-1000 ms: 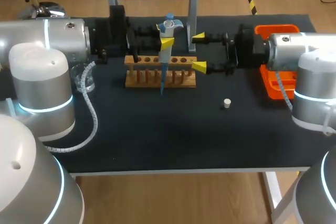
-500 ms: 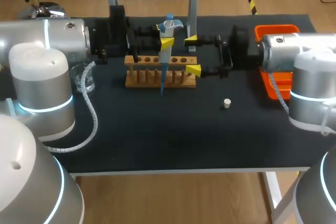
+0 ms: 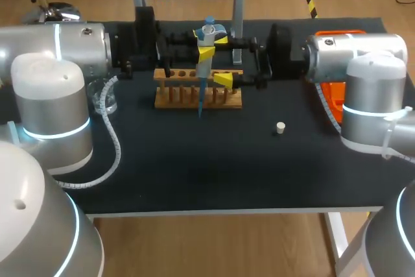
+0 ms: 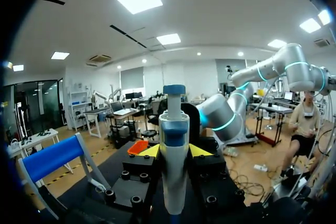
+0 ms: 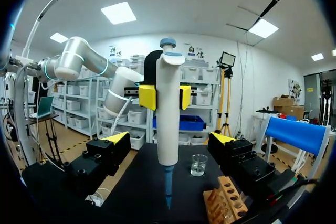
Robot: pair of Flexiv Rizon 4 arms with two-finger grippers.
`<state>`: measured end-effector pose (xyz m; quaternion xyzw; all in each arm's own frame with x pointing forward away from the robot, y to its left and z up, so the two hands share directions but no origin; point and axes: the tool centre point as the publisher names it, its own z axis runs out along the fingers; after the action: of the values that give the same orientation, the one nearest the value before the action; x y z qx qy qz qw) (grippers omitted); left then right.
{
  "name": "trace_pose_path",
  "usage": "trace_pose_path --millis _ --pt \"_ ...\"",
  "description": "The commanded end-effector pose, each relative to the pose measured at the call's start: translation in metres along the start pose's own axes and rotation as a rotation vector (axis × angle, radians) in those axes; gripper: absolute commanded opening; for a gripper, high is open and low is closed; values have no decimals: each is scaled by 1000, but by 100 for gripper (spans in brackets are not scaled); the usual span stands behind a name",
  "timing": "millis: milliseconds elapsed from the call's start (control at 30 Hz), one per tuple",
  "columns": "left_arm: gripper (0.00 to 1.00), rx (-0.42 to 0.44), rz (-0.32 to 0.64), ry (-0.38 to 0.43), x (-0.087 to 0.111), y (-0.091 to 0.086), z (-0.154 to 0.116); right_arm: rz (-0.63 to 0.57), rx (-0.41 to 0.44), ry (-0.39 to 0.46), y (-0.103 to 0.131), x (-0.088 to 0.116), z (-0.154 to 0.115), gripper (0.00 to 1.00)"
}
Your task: Invert the test tube, pick up the pipette, mount the tip to pipette, aspirate from beaker and dispense into the tube, eject the tip, return the pipette, and cap with the stopper.
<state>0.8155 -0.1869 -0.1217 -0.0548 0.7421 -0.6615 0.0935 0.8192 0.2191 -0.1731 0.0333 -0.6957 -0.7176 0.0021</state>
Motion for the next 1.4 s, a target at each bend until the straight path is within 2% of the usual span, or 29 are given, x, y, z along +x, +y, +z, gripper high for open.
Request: trace_pose_path --millis 33,267,700,900,1400 --pt "0 2 1 -4 0 0 1 4 0 -2 0 -1 8 99" --pt "0 2 1 -4 0 0 1 11 -2 -2 2 0 17 78" --pt "0 2 1 -4 0 0 1 13 -3 13 4 5 30 62" --pt "0 2 1 -4 0 0 1 12 -6 16 5 5 32 49" --pt "0 2 1 -4 0 0 1 15 -12 22 6 7 35 42"
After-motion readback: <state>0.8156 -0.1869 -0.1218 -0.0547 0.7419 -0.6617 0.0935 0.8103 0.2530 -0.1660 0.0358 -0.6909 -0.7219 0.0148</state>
